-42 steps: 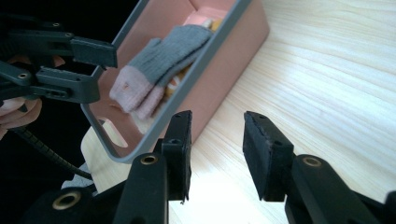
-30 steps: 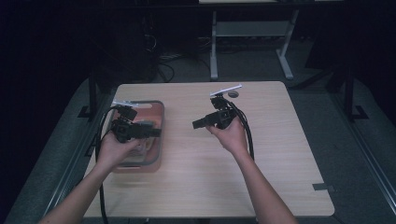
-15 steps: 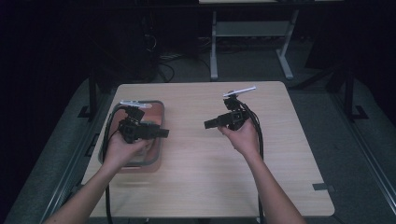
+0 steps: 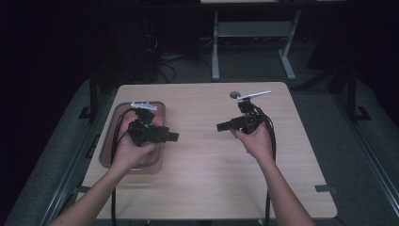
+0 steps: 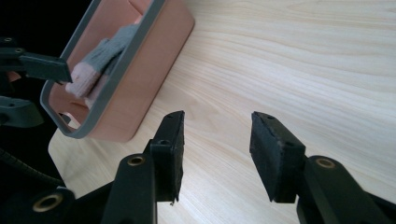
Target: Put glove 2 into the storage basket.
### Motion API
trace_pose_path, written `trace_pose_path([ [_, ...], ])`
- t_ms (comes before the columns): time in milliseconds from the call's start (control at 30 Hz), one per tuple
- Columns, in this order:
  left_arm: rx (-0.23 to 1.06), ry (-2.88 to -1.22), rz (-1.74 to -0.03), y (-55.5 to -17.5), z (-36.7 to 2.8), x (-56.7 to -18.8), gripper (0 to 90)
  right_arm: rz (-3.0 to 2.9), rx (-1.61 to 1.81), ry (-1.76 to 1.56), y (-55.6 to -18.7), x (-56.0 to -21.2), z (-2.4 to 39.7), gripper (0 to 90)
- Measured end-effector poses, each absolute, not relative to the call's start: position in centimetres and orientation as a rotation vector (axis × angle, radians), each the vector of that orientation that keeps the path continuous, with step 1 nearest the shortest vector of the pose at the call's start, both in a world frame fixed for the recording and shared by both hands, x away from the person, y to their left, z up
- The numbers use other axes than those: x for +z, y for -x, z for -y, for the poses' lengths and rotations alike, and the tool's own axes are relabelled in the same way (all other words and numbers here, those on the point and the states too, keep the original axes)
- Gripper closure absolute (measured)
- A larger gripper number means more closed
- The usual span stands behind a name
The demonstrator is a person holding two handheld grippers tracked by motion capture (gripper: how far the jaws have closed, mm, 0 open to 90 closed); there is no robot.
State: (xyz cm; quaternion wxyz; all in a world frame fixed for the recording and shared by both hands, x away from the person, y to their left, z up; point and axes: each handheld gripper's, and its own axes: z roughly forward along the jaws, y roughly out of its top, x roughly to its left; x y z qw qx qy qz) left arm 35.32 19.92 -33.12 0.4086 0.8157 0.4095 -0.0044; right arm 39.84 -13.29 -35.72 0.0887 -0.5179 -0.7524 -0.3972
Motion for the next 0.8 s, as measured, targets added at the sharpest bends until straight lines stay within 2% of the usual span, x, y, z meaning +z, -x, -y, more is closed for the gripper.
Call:
trace_pose_path([
  [367, -0.003, -2.058, -0.991, -34.8, -18.3, -33.1, 36.7, 2.255, -1.183, 1.58, -39.3, -36.5, 15.6, 47.3],
  [800, -0.032, -2.066, -0.963, -34.4, -16.4, -33.9, 31.7, 2.244, -1.168, 1.635, -38.5, -37.5, 17.9, 45.7],
])
